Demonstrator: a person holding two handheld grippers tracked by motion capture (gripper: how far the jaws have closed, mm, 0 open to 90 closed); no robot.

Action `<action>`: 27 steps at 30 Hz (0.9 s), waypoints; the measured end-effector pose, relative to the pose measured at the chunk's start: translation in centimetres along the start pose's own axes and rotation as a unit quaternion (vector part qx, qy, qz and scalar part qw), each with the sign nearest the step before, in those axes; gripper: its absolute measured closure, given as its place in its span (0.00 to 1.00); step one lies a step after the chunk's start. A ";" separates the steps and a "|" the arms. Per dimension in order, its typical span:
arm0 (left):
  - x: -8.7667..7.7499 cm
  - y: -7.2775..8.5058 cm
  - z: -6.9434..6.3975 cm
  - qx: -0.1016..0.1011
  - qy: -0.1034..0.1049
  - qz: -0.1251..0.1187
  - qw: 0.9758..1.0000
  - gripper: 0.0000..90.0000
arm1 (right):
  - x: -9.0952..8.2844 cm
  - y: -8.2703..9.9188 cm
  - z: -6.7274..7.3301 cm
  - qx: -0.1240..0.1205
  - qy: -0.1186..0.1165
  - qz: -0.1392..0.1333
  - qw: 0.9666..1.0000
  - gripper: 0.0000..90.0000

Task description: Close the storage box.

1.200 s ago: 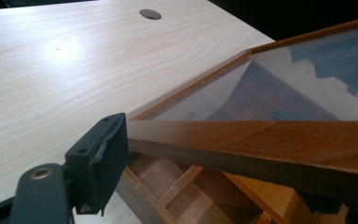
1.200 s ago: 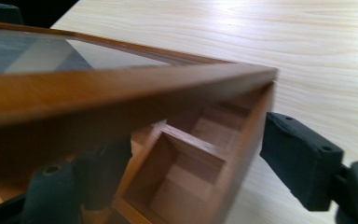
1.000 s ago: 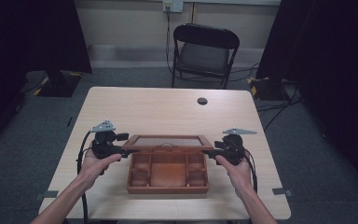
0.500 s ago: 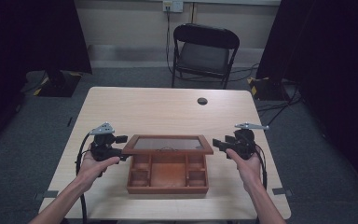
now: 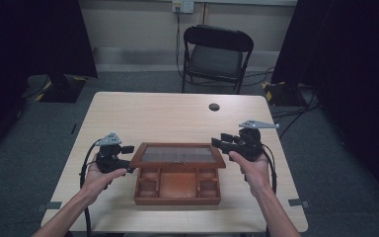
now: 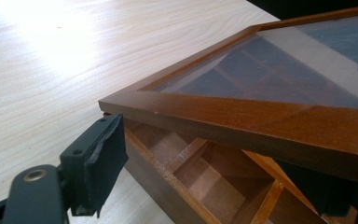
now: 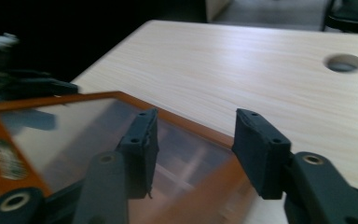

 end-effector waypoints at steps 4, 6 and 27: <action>0.1 0.2 0.0 -0.001 -0.001 0.006 1.000 0.20 | 0.6 -0.8 2.3 -0.016 -0.047 0.011 0.999 0.63; 0.1 0.3 -0.1 0.002 -0.002 0.005 1.000 0.20 | 1.0 -1.1 3.5 -0.030 -0.069 0.024 0.997 0.69; 0.1 0.5 -0.1 0.008 -0.002 0.009 1.000 0.22 | 4.5 -0.2 8.6 -0.090 -0.197 0.136 0.967 0.88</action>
Point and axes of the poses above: each handheld gripper's, and its own axes: x roughly forward along the jaws, y roughly out of its underside, z roughly to its left, the point moved 2 cm from there along x, roughly forward along the jaws, and after that the axes turned 1 degree about -z, right-handed, at the moved point
